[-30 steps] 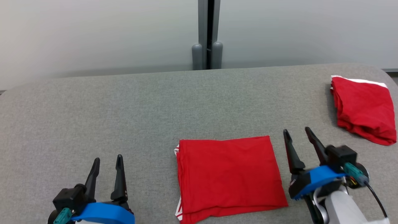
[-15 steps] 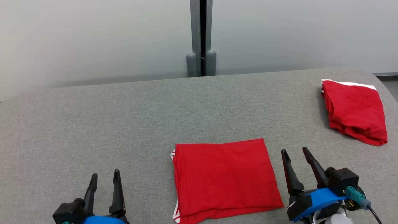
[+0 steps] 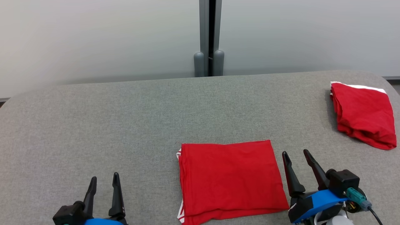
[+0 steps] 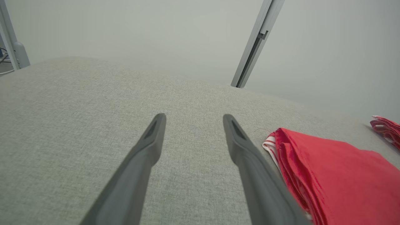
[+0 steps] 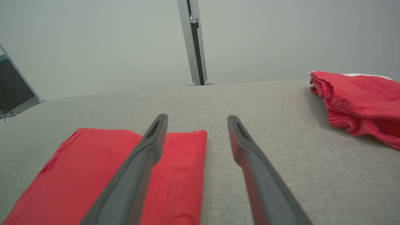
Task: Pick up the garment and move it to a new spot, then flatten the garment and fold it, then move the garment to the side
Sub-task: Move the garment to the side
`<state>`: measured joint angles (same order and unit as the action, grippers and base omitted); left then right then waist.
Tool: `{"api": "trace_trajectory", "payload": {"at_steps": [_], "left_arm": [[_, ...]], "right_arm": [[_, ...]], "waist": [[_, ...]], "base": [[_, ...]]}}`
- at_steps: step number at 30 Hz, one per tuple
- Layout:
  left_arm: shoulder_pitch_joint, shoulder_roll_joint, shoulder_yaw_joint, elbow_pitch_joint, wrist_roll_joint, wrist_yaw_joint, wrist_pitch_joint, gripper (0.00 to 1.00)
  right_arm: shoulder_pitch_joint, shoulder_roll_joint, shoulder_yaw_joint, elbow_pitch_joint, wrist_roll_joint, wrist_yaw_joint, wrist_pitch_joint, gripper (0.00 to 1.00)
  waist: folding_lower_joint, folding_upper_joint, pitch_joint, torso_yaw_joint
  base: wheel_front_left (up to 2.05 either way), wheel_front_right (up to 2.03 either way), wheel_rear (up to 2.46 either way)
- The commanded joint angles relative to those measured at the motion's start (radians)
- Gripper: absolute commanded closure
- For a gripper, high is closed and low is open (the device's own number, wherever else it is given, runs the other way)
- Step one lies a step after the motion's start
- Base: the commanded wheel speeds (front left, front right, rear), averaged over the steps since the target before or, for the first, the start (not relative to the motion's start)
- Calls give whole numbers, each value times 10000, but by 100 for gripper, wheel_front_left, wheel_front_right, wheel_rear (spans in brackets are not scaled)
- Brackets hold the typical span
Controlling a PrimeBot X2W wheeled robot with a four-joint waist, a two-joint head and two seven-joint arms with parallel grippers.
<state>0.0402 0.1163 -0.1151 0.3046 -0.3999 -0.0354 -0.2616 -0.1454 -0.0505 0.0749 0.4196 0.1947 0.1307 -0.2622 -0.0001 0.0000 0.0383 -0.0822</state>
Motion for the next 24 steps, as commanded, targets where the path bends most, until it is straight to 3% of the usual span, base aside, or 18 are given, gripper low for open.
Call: {"api": "trace_trajectory", "payload": {"at_steps": [1,18,24], "left_arm": [[42,-57,47,64,88,-73,-45,0],[-100,-264,278,217,367,-294,-46,0],[-260,-294,348,30,485,-347,-44,0]], "right_arm": [[5,-2,13,24,-65,1,-35,0],[-508,-2,-51,287,-513,1,41,0],[-920,-5,-228,667,-1191,1,1760,0]], "waist": [[1,0,15,-13],[1,0,140,26],[1,0,316,238]], "base": [[0,0,0],[0,0,0],[0,0,0]]}}
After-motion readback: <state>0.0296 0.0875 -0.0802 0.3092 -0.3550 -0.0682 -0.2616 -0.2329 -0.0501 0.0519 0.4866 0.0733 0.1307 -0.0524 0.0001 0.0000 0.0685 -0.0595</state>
